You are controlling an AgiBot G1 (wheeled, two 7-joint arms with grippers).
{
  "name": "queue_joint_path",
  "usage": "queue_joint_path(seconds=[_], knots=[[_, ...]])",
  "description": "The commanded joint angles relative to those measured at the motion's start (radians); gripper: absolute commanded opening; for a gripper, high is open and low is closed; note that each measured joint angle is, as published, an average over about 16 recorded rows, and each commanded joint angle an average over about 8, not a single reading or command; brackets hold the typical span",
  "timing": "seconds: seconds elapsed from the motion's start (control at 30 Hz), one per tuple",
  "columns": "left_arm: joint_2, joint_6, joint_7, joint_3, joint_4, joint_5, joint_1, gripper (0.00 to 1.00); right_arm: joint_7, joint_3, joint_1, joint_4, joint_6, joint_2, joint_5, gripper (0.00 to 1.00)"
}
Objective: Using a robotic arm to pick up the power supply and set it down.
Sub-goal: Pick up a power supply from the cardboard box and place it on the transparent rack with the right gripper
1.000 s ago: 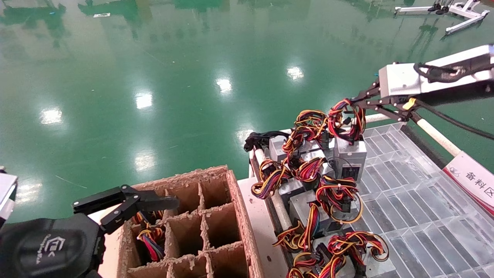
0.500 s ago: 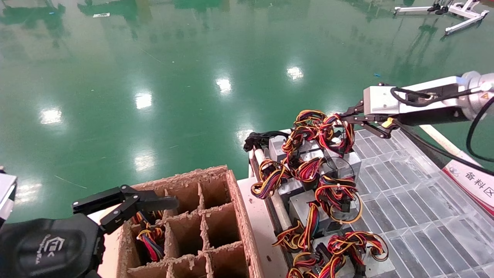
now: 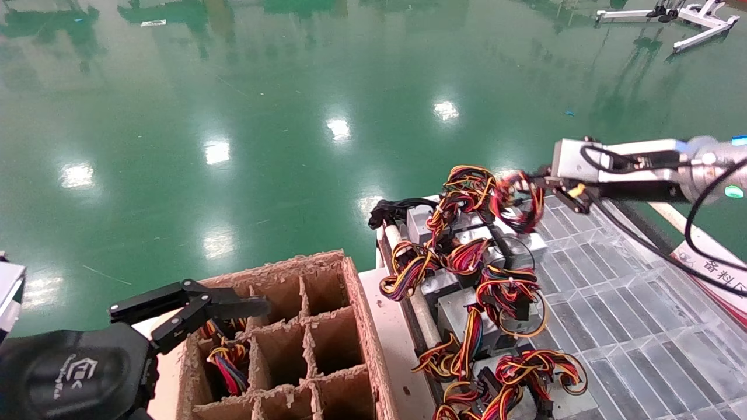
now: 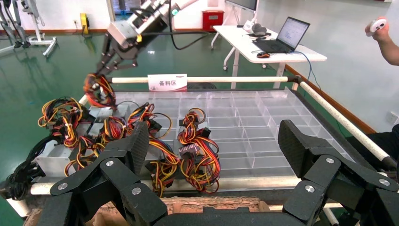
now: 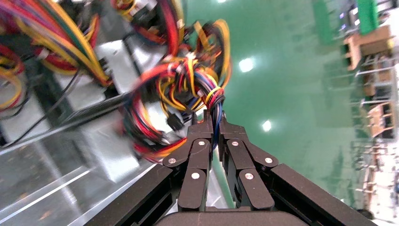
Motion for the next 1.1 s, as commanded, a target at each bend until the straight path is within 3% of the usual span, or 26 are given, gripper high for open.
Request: queue_joint_path(seconds=[0.03,0.43,0.5,0.67,0.73,0.77,1.1], knots=[[0.000,0.000,0.000,0.000,0.000,0.000,0.000,1.00,0.001,0.003,-0.008,-0.001,0.002,0.006,0.004,0.00],[0.000,0.000,0.000,0.001,0.000,-0.001,0.000,1.00,0.035,-0.004,-0.032,-0.011,-0.035,0.052,-0.007,0.01],[0.000,0.000,0.000,0.001,0.000,-0.001,0.000,1.00,0.045,-0.009,-0.037,-0.012,-0.034,0.052,-0.014,0.14],[0.000,-0.001,0.001,0.001,0.000,-0.001,0.000,1.00,0.062,-0.016,-0.044,-0.009,-0.025,0.045,-0.024,0.76],[0.000,-0.001,0.001,0.001,0.000,-0.001,0.000,1.00,0.065,-0.017,-0.046,-0.006,-0.021,0.041,-0.025,0.96],[-0.001,-0.001,0.001,0.001,0.000,-0.001,0.000,1.00,0.066,-0.017,-0.047,-0.005,-0.020,0.039,-0.026,1.00],[-0.001,-0.001,0.001,0.001,0.000,-0.001,0.000,1.00,0.067,-0.018,-0.049,-0.004,-0.018,0.038,-0.027,1.00]])
